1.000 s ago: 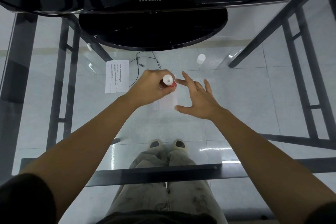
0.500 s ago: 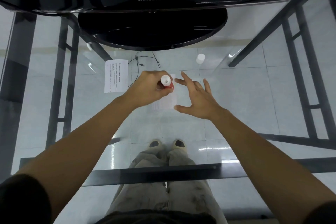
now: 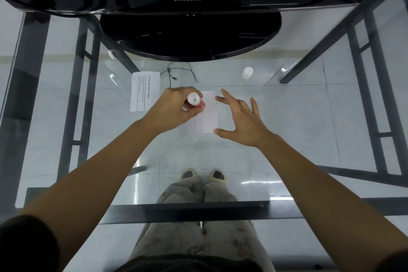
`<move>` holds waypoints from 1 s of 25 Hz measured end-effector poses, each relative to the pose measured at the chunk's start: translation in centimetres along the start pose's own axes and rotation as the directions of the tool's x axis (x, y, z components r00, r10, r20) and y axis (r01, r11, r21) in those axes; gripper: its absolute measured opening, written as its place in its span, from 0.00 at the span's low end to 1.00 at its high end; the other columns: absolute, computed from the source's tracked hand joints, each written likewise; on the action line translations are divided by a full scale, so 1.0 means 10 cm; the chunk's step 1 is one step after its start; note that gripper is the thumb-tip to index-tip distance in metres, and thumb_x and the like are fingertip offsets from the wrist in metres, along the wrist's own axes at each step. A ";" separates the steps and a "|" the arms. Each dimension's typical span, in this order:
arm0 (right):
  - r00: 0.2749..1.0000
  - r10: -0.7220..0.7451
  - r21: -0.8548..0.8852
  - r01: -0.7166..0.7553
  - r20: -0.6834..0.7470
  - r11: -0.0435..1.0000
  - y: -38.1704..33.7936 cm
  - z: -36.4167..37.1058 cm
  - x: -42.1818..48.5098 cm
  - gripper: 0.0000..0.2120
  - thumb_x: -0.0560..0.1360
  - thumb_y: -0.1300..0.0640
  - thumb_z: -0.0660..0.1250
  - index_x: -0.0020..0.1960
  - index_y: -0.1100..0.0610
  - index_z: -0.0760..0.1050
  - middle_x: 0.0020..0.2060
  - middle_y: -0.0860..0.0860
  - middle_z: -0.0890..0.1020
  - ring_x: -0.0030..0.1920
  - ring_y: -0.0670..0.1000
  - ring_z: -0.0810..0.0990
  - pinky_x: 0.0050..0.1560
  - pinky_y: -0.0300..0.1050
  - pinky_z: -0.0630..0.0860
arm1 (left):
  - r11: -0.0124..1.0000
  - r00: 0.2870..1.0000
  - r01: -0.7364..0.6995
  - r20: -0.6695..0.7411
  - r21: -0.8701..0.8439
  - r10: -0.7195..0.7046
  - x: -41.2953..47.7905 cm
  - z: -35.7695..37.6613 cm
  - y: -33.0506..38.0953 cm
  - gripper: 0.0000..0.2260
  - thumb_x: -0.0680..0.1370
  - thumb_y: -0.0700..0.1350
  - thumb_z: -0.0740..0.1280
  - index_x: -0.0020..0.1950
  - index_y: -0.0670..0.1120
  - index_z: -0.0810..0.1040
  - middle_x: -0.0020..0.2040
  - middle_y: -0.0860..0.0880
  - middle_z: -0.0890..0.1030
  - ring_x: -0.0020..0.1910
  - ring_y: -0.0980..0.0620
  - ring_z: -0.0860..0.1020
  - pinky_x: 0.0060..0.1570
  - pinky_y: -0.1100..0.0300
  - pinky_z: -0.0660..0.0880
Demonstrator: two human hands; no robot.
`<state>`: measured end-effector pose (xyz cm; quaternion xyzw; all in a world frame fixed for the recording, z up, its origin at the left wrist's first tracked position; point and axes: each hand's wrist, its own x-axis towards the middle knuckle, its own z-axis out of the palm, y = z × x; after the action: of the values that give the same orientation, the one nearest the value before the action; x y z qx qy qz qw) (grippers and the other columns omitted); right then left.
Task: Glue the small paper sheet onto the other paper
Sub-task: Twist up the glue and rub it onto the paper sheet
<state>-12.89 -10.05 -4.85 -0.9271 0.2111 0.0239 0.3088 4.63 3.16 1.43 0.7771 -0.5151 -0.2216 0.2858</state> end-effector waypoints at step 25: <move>0.988 0.156 0.134 -0.157 0.020 0.979 -0.26 -0.08 0.01 0.35 0.66 0.49 0.71 0.69 0.45 0.60 0.68 0.44 0.68 0.69 0.49 0.61 0.71 0.58 0.38 | -0.078 0.732 0.211 0.210 -0.974 -0.648 -0.61 0.23 -0.01 0.05 0.74 0.34 0.66 0.41 0.42 0.74 0.43 0.43 0.82 0.43 0.47 0.81 0.44 0.63 0.79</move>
<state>-11.84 -8.72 -2.76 -0.8845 0.2828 0.0382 0.3690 0.93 8.31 -0.01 0.5282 0.1075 -0.4489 0.7127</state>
